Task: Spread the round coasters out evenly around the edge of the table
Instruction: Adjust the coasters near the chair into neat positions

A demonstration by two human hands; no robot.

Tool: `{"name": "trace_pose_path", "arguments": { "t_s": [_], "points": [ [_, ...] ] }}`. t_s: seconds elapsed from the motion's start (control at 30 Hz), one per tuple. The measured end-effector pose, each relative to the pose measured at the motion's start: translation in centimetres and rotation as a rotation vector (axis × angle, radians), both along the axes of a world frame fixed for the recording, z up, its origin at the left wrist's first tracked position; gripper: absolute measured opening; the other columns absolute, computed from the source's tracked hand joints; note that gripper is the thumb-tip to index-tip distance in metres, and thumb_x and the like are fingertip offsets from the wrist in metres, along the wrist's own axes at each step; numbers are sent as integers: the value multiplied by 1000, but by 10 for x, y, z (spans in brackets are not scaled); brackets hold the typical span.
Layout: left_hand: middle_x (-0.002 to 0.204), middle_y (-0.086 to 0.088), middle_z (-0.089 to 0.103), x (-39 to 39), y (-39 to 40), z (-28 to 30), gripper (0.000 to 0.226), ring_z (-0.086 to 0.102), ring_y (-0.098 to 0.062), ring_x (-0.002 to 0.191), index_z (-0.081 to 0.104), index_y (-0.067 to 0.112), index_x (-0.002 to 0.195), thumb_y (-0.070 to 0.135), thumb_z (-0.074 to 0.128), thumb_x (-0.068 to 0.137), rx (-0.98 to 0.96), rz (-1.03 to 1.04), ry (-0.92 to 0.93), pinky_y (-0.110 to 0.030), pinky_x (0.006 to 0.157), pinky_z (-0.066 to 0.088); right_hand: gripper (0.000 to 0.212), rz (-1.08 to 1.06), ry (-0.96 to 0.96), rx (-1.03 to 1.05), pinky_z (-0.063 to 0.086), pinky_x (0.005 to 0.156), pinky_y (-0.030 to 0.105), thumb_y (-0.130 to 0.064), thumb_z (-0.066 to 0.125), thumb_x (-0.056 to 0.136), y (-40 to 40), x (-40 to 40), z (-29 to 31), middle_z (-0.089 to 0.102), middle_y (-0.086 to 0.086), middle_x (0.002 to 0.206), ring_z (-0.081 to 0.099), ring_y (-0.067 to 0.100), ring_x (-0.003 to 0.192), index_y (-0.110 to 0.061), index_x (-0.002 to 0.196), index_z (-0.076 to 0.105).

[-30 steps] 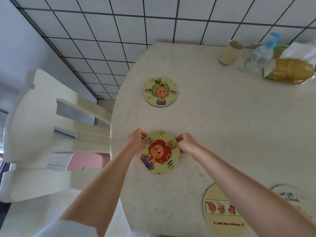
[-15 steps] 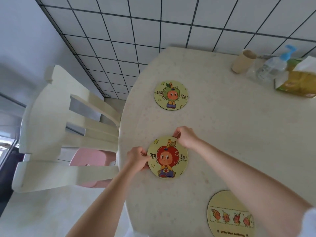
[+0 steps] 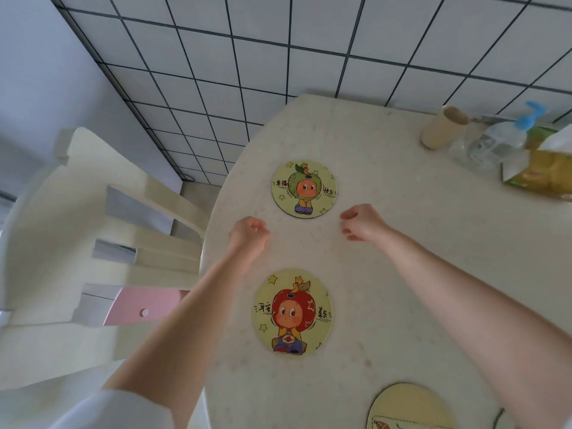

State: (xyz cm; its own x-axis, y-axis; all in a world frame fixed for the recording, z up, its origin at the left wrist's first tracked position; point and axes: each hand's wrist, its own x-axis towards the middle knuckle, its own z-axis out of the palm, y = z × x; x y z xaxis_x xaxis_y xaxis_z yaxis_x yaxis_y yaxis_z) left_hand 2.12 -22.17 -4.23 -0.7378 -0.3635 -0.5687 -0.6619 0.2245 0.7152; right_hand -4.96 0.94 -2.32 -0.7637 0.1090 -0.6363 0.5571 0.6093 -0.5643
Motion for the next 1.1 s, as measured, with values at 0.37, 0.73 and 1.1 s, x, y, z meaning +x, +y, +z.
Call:
{"name": "trace_pose_path", "arguments": {
  "t_s": [0.37, 0.73, 1.1],
  "points": [
    [66, -8, 41, -83, 12, -6, 33, 36, -28, 62, 44, 24, 61, -7, 54, 65, 200, 287, 32, -34, 62, 31, 16, -248, -41, -151, 58, 87, 46, -1, 56, 87, -21, -69, -11, 68, 22, 93, 64, 28, 76, 5, 101, 61],
    [75, -9, 69, -110, 12, -22, 25, 71, -33, 88, 60, 25, 59, 10, 69, 77, -46, 203, 12, -42, 83, 58, 24, -143, 22, 70, 59, 74, 43, -8, 56, 89, -24, -72, -24, 56, 8, 68, 55, 29, 63, 3, 106, 68],
    [72, -15, 68, -86, 6, -22, 19, 59, -25, 60, 66, 10, 68, -3, 65, 81, 112, 231, -7, -40, 76, 59, 10, -202, -113, -184, 60, 78, 44, 2, 49, 90, -12, -63, -20, 67, 20, 90, 62, 25, 63, -1, 85, 58]
  ]
}}
